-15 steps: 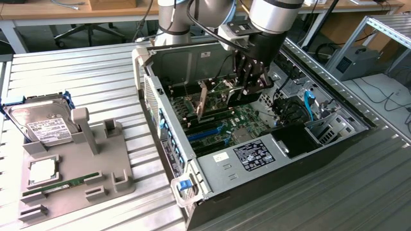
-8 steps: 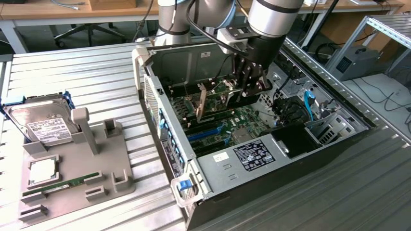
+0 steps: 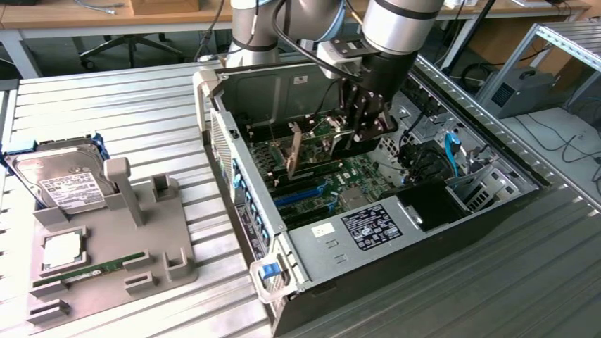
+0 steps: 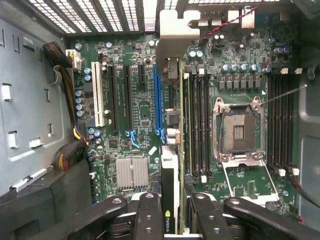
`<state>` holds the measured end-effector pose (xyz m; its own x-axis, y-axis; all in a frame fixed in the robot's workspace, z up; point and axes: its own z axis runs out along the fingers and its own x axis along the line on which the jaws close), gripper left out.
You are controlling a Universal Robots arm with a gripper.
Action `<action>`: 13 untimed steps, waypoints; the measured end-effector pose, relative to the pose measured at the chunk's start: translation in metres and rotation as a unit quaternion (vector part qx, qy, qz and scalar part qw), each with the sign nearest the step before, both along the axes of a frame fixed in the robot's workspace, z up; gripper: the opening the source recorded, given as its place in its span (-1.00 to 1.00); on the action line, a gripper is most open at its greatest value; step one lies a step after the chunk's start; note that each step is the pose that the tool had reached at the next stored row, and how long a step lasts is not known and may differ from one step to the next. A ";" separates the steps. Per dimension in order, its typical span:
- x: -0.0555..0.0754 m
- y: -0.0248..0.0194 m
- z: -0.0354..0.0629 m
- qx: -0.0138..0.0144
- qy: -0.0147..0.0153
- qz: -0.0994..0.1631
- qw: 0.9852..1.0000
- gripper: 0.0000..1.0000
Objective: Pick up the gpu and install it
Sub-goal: 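Insert the gpu into the slot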
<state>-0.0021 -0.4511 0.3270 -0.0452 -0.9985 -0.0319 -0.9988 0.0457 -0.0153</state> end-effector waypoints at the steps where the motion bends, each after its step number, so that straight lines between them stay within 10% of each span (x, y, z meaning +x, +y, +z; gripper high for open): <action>1: 0.000 0.0000 0.0000 0.000 0.000 0.000 1.000 -0.46; 13: -0.005 0.0000 0.0000 0.000 0.000 0.000 1.000 -0.46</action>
<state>-0.0076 -0.4511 0.3270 -0.0450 -0.9985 -0.0318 -0.9988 0.0455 -0.0153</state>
